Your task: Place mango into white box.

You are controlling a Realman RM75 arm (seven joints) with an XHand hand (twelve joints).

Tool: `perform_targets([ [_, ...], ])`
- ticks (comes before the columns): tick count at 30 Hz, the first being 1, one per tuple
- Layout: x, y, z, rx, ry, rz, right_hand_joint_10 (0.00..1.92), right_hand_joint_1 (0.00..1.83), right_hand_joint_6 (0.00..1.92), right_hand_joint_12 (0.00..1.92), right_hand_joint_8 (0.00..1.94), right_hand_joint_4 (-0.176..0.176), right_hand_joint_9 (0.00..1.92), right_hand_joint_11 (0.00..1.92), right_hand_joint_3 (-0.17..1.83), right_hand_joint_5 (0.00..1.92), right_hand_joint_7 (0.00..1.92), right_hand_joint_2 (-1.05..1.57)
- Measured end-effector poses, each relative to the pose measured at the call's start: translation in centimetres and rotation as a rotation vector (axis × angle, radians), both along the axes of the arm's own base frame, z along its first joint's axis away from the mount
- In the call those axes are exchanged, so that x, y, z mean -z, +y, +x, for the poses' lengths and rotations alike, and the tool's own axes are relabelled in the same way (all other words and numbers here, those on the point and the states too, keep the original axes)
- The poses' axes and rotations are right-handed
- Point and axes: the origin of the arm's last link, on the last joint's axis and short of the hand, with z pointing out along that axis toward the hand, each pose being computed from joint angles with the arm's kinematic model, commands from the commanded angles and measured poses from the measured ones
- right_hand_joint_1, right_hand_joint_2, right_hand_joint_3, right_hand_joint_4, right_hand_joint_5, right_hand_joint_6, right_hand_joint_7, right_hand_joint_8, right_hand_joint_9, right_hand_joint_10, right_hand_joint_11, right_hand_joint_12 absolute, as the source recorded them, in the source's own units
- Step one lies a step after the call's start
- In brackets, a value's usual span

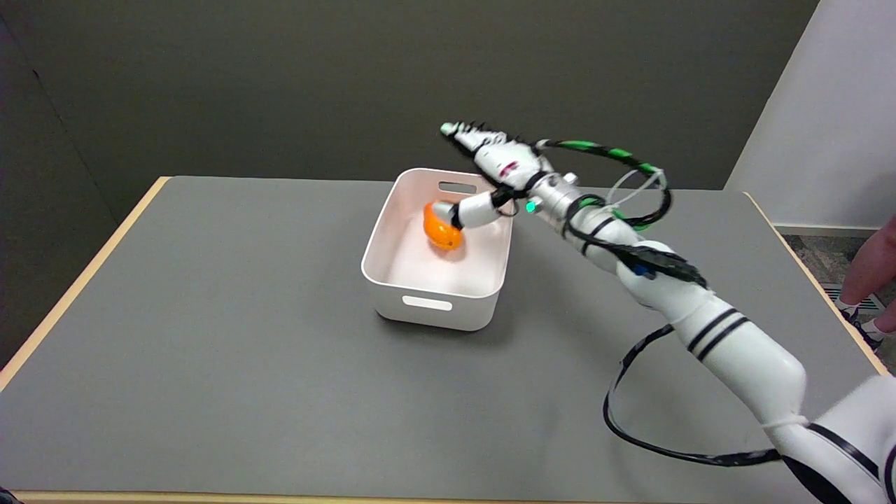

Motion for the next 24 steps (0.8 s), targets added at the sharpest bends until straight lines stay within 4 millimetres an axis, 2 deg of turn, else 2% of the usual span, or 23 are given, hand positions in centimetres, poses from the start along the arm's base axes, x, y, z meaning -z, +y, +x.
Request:
perform_targets([
  [2,-0.9,0.6,0.8,-0.028,-0.033,-0.025,0.46,0.46,0.20,1.00,0.12,0.011,0.01,0.00,0.97,0.02,0.02,0.68],
  [6,-3.4,1.9,2.1,-0.082,-0.113,-0.095,0.57,0.49,0.31,1.02,0.17,0.003,0.07,0.01,1.01,0.08,0.10,0.71],
  [8,-5.0,2.8,2.7,-0.112,-0.161,-0.141,0.62,0.52,0.50,1.09,0.30,-0.004,0.17,0.03,1.01,0.14,0.18,0.77],
  [10,-6.6,3.6,3.2,-0.141,-0.211,-0.191,0.67,0.54,0.63,1.12,0.34,-0.004,0.23,0.04,1.00,0.16,0.23,0.78],
  [11,-7.6,4.1,3.4,-0.156,-0.238,-0.219,0.71,0.55,0.76,1.15,0.37,0.002,0.27,0.06,0.99,0.18,0.26,0.80],
  [12,-8.4,4.5,3.5,-0.169,-0.262,-0.244,0.74,0.56,0.89,1.18,0.39,0.008,0.30,0.07,0.98,0.20,0.30,0.81],
  [16,-12.3,6.8,3.5,-0.221,-0.362,-0.361,0.86,0.60,1.02,1.28,0.51,0.016,0.40,0.11,0.96,0.24,0.39,0.82],
  [19,-14.9,8.7,3.1,-0.253,-0.416,-0.443,1.00,0.66,1.14,1.45,0.71,0.026,0.51,0.14,0.93,0.33,0.52,0.83],
  [21,-16.3,10.0,2.8,-0.275,-0.442,-0.492,1.07,0.68,1.19,1.52,0.77,0.029,0.52,0.16,0.84,0.36,0.54,0.88],
  [23,-17.4,11.2,2.6,-0.295,-0.461,-0.531,1.17,0.83,1.61,1.73,0.93,0.090,0.61,0.13,0.35,0.57,0.65,1.17],
  [24,-17.8,11.8,2.6,-0.305,-0.469,-0.546,1.23,0.86,1.61,1.80,0.99,0.083,0.65,0.11,0.35,0.60,0.68,1.17],
])
